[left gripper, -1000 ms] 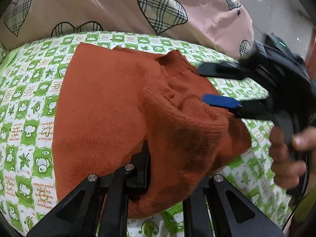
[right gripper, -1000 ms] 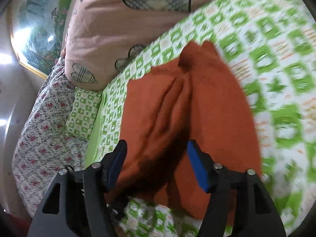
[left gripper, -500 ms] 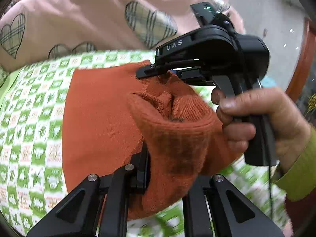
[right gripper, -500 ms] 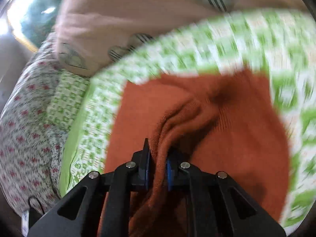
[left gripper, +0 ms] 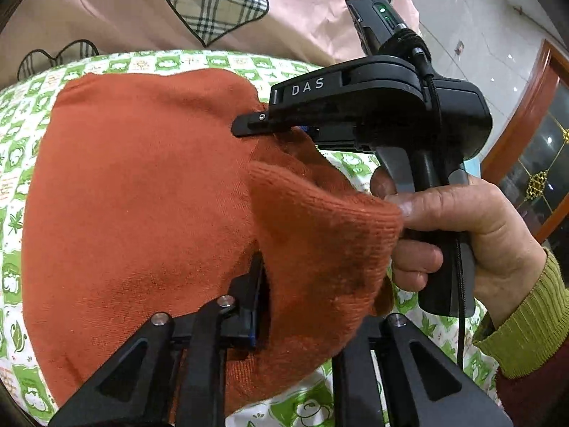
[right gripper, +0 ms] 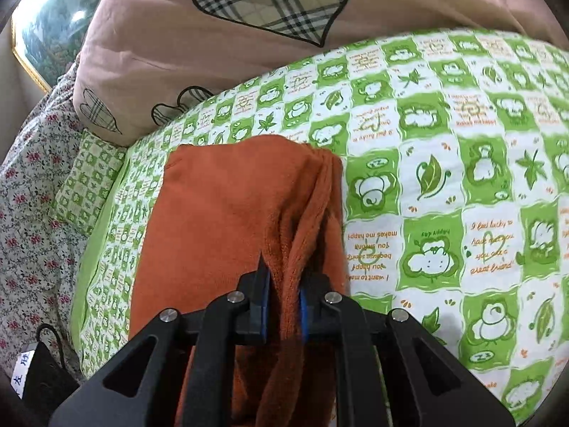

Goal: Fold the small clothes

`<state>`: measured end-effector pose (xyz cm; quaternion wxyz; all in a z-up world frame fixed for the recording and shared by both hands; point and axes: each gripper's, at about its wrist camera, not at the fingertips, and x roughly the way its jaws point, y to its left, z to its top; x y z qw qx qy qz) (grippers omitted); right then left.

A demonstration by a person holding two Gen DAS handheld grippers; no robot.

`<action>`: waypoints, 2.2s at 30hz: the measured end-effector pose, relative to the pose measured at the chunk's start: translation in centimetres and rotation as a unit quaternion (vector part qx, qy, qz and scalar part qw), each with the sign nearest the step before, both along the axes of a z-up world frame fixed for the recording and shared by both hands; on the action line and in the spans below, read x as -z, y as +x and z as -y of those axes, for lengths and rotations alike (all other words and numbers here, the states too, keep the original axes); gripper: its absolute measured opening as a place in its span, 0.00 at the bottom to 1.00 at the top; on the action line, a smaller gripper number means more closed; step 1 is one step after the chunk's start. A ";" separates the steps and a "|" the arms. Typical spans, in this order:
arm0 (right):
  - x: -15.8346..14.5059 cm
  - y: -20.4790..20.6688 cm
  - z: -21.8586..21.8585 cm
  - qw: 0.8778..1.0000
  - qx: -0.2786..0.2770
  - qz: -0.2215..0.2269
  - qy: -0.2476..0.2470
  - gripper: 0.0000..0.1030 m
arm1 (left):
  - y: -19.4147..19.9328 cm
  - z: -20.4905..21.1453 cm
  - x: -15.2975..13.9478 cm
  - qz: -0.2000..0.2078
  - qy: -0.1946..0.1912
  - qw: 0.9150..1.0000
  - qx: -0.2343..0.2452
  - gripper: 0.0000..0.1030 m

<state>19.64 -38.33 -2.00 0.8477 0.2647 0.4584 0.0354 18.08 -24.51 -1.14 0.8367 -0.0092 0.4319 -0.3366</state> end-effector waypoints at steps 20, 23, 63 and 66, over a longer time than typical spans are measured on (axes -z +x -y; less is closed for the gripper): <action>-1.4 -5.2 -0.8 1.000 0.014 -0.014 0.001 0.75 | 1.5 -15.8 -2.1 -0.043 -0.034 0.993 -0.100 0.78; -0.4 -4.8 -1.0 1.000 0.007 -0.029 -0.005 0.75 | 5.0 -17.3 -0.1 -0.096 -0.056 0.987 -0.117 0.78; -0.6 -4.7 -16.2 0.999 -0.009 -0.019 0.026 0.65 | -2.7 -34.9 -1.0 -0.054 -0.007 0.978 -0.201 0.52; -2.9 -4.9 -16.2 1.000 -0.005 0.021 -0.007 0.56 | -2.3 -35.0 -1.2 -0.057 -0.014 0.976 -0.211 0.52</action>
